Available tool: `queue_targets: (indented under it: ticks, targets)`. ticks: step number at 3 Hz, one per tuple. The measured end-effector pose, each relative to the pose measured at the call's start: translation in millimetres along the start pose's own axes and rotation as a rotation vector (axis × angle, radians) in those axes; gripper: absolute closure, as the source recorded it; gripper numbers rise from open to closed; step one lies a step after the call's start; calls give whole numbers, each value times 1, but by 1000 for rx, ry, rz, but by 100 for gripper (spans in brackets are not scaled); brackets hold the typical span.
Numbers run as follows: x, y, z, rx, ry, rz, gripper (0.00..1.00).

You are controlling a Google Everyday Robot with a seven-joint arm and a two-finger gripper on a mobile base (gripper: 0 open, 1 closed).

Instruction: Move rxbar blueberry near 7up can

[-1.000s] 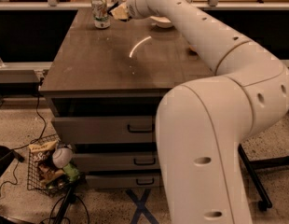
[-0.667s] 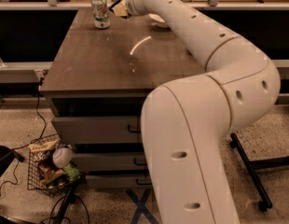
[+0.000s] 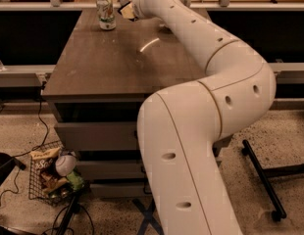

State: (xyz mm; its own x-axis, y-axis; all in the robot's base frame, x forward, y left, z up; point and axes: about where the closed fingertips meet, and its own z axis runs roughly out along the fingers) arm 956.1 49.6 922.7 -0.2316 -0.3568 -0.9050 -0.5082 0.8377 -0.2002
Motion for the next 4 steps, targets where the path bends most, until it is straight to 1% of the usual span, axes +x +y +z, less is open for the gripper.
queue_targets:
  ticks: [1, 2, 3, 4]
  targets:
    - [6, 7, 15, -18, 0, 33, 100]
    - [17, 19, 30, -53, 9, 74, 100]
    - [18, 21, 32, -54, 10, 73, 83]
    - [19, 23, 35, -58, 13, 73, 61]
